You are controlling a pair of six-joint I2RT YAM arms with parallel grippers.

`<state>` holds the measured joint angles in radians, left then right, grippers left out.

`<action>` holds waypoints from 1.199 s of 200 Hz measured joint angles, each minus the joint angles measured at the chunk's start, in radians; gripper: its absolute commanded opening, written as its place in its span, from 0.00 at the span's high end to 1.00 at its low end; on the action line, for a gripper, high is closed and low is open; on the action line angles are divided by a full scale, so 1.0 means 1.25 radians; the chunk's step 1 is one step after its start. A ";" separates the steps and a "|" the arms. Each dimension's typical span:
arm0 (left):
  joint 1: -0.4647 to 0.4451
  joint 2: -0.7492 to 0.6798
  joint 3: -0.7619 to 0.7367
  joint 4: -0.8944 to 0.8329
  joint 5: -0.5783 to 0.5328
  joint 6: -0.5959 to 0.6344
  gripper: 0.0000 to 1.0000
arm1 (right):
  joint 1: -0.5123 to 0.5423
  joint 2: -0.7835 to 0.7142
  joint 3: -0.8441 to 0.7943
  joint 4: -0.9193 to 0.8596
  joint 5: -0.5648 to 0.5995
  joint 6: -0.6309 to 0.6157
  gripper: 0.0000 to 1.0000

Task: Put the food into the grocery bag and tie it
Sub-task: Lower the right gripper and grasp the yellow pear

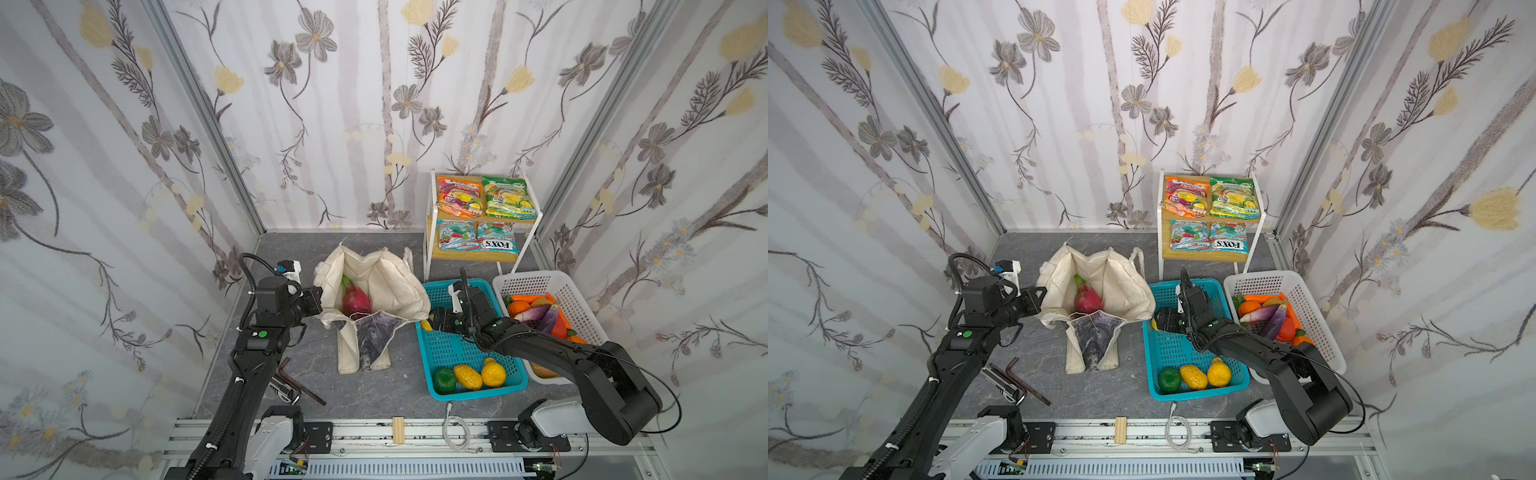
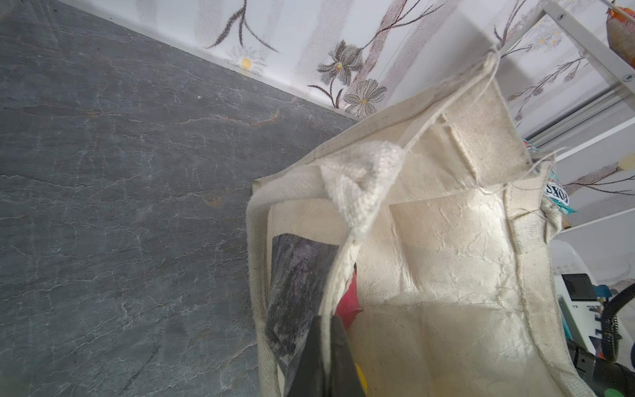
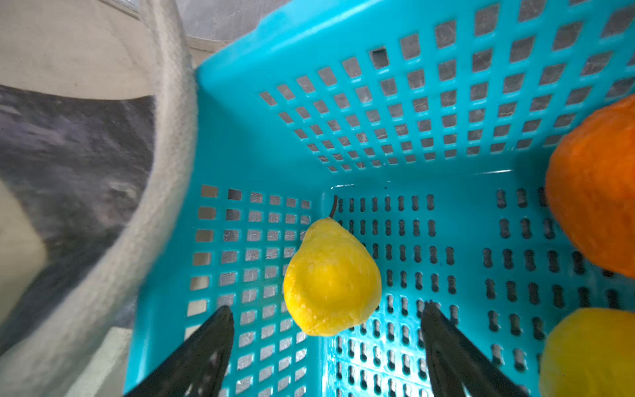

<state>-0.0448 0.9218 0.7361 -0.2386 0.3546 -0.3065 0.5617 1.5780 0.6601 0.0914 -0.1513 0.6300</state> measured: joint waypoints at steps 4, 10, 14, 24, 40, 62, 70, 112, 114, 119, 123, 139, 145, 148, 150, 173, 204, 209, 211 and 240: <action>0.000 0.001 0.000 0.000 0.000 0.000 1.00 | 0.000 0.005 0.000 0.005 0.000 0.002 0.16; 0.000 0.002 0.000 0.000 0.000 0.000 1.00 | 0.000 0.015 0.000 0.016 -0.001 0.004 0.17; 0.000 0.002 0.000 0.000 -0.001 0.000 1.00 | 0.000 0.023 0.000 0.024 -0.002 0.006 0.17; 0.000 0.004 0.000 0.000 -0.002 0.000 1.00 | 0.001 0.042 0.000 0.033 -0.004 0.007 0.17; 0.000 0.005 0.000 0.000 -0.002 0.000 1.00 | 0.001 0.067 0.001 0.042 -0.006 0.012 0.18; 0.000 0.006 0.000 0.000 -0.002 0.000 1.00 | 0.001 0.096 0.006 0.053 -0.005 0.013 0.19; 0.000 0.006 0.000 0.000 -0.002 0.000 1.00 | 0.001 0.106 0.006 0.056 -0.005 0.013 0.19; 0.000 0.005 0.000 0.000 -0.002 0.000 1.00 | 0.002 0.141 0.007 0.081 0.000 0.013 0.22; 0.000 0.005 0.000 0.000 -0.002 0.000 1.00 | 0.002 0.141 0.007 0.083 0.001 0.013 0.22; 0.000 0.005 0.000 0.000 -0.002 0.000 1.00 | 0.001 0.145 0.007 0.089 0.002 0.013 0.23; 0.000 0.006 0.000 0.000 -0.002 0.000 1.00 | 0.001 0.147 0.007 0.094 0.002 0.013 0.23; 0.000 0.007 0.000 0.000 -0.002 0.000 1.00 | 0.002 0.154 0.009 0.106 0.003 0.013 0.26; 0.000 0.007 0.000 0.000 -0.002 0.000 1.00 | 0.002 0.157 0.011 0.109 0.004 0.013 0.29; 0.000 0.007 0.000 0.000 -0.002 0.000 1.00 | 0.002 0.157 0.012 0.109 0.003 0.013 0.29; 0.000 0.007 0.000 0.000 -0.002 0.000 1.00 | 0.002 0.158 0.013 0.109 0.003 0.013 0.29; 0.000 0.007 0.000 0.000 -0.002 0.000 1.00 | 0.002 0.163 0.015 0.108 0.009 0.013 0.32; 0.000 0.006 0.000 0.000 -0.002 0.000 1.00 | 0.002 0.163 0.016 0.103 0.021 0.013 0.37; 0.000 0.006 0.000 0.000 -0.002 0.000 1.00 | 0.002 0.161 0.016 0.103 0.022 0.012 0.37; 0.000 0.006 0.000 0.000 -0.002 0.000 1.00 | 0.002 0.161 0.016 0.102 0.022 0.012 0.38; 0.000 0.006 0.000 0.000 -0.002 0.000 1.00 | 0.005 0.128 0.014 0.089 0.025 0.009 0.45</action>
<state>-0.0448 0.9298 0.7361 -0.2386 0.3523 -0.3061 0.5682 1.7374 0.6773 0.2031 -0.1204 0.6418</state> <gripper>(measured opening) 0.051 0.556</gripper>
